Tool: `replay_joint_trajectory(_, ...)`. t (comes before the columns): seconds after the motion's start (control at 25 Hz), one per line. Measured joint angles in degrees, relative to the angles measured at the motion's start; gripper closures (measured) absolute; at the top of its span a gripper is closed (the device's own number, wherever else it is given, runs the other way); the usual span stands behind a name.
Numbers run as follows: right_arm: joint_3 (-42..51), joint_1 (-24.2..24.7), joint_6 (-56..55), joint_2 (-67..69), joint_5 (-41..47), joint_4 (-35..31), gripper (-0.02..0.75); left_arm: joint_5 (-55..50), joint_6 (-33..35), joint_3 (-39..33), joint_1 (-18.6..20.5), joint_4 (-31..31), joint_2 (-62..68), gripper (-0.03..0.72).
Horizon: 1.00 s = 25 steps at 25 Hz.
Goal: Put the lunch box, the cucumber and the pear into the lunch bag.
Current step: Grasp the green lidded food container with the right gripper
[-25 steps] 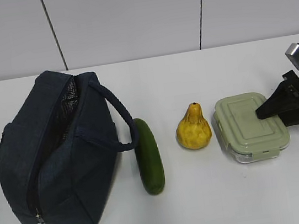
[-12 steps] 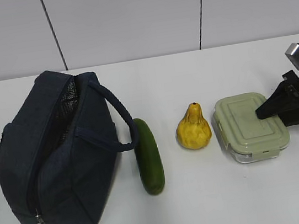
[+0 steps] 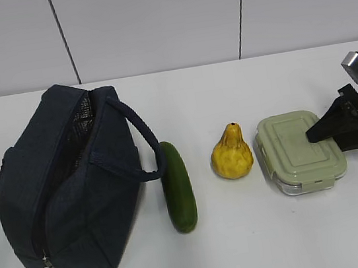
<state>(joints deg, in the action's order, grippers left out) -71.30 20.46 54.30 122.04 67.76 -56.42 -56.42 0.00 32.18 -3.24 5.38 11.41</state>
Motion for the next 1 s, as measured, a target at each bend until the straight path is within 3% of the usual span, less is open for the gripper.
replay_joint_trajectory(0.2,0.0,0.0,0.0,0.0,0.0,0.0,0.35,8.18,4.61,2.5,0.0,9.14,15.56,0.363)
replay_joint_trajectory(0.44,0.0,0.0,0.0,0.0,0.0,0.0,0.351,9.65,17.84,4.21,0.0,18.91,33.74,0.363)
replay_joint_trajectory(0.76,0.0,0.0,0.0,0.0,0.0,0.0,0.351,10.85,30.8,8.93,-0.2,26.95,49.66,0.323)
replay_joint_trajectory(1.0,0.0,0.0,0.0,0.0,0.0,0.0,0.352,11.54,33.16,11.46,-1.32,28.51,59.14,0.32)
